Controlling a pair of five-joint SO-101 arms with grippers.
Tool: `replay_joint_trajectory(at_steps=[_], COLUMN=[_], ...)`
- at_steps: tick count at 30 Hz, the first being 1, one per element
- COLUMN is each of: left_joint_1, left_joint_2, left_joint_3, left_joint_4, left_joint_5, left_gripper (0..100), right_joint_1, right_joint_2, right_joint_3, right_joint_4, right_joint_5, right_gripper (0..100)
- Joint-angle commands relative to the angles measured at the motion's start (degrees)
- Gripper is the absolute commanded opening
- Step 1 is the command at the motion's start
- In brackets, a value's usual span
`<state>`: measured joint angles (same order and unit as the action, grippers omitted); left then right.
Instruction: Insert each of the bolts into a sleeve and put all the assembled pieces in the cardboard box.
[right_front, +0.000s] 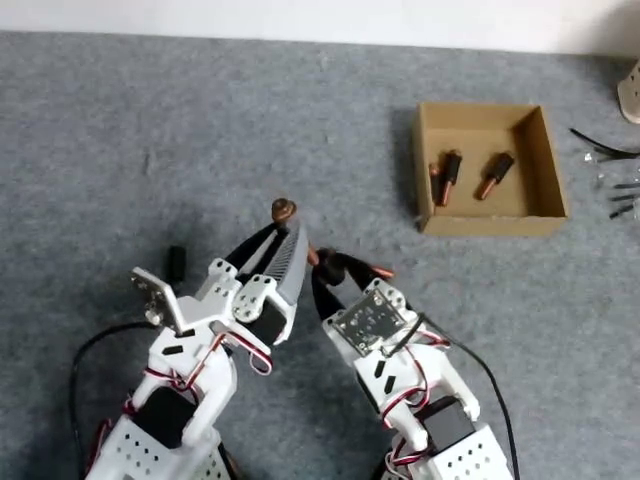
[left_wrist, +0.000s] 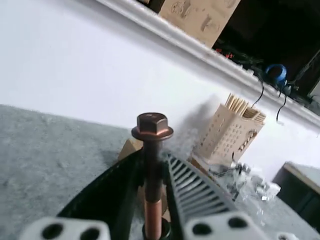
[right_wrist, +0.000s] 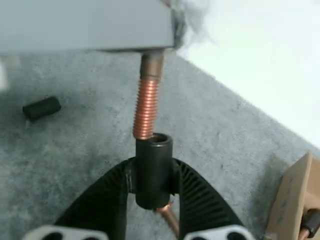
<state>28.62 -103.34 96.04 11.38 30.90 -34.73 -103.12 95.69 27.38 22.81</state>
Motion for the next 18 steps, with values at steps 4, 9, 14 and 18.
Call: replay_joint_trajectory(at_steps=[4, 9, 14, 18], left_joint_1=[0.92, -0.92, 0.57, 0.57], left_joint_2=[-0.66, -0.66, -0.57, -0.57], left_joint_3=[1.19, 1.19, 1.19, 1.19], left_joint_4=[0.97, 0.88, 3.25, 3.25], left_joint_5=[6.68, 8.79, 8.88, 8.88], left_gripper=[1, 1, 1, 1], right_joint_1=[-1.89, -2.95, -2.95, -3.47], right_joint_2=[-0.75, -0.75, -0.84, -0.84], right_joint_3=[2.86, 2.86, 2.86, 1.01], right_joint_4=[0.04, 0.13, 0.22, 3.56], right_joint_5=[0.09, 0.09, 0.09, 0.09], right_gripper=[0.4, 0.4, 0.4, 0.4])
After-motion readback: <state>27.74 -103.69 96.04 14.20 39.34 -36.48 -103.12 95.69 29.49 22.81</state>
